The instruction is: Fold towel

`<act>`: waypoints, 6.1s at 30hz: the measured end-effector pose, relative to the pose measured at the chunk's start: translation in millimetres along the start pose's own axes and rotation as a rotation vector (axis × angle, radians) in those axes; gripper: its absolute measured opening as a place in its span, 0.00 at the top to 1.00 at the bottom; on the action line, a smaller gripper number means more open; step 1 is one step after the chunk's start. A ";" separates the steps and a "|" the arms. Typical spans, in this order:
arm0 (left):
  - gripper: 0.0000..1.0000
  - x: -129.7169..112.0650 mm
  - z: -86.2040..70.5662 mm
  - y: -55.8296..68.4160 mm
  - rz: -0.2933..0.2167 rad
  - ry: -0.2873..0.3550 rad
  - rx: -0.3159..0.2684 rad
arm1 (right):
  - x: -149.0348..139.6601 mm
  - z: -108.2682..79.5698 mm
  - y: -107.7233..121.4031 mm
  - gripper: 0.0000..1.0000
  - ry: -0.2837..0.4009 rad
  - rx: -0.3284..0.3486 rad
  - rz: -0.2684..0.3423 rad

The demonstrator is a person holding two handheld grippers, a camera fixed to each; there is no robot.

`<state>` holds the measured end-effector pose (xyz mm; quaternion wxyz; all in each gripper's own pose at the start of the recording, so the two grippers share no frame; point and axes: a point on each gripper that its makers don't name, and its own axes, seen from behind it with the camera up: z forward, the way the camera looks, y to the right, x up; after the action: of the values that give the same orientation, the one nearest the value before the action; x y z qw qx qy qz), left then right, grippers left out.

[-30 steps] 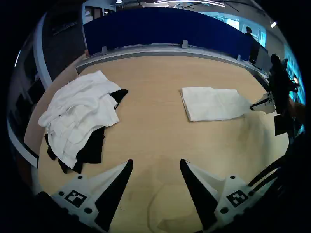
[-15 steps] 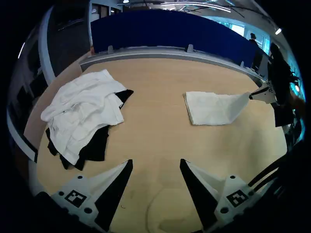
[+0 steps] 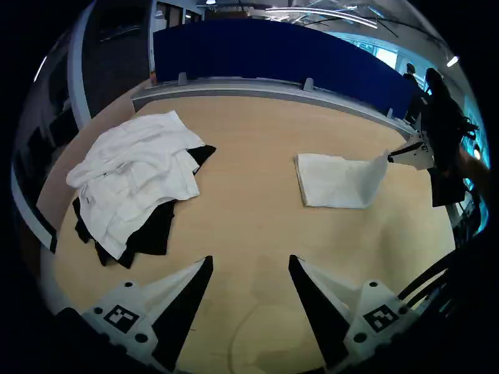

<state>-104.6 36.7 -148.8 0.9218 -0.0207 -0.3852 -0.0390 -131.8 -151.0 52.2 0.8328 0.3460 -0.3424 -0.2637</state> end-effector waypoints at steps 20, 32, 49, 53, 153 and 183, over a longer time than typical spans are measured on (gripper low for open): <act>0.10 7.8 -16.4 -23.9 -0.098 0.073 0.073 | 71.3 82.0 -107.1 0.96 -0.009 0.202 -0.195; 0.10 0.1 -15.3 -27.5 -0.110 0.071 0.082 | 49.4 116.7 -148.5 0.95 -0.066 0.266 -0.144; 0.10 -1.1 -7.1 -27.9 -0.096 0.064 0.070 | 57.1 105.4 -138.9 0.26 -0.015 0.254 -0.079; 0.10 -0.8 -5.1 -25.7 -0.094 0.063 0.066 | 55.4 103.6 -136.2 0.24 -0.011 0.248 -0.073; 0.10 34.3 -12.3 5.2 -0.028 0.112 0.012 | 117.4 -33.4 -29.8 0.97 0.185 0.055 0.017; 0.10 48.3 -1.6 13.2 0.023 0.115 0.002 | 50.1 -101.4 46.3 0.97 0.167 -0.002 0.088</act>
<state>-68.5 47.0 -115.6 0.9428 -0.0218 -0.3314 -0.0292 -14.7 -116.0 53.4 0.8695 0.3506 -0.2865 -0.1976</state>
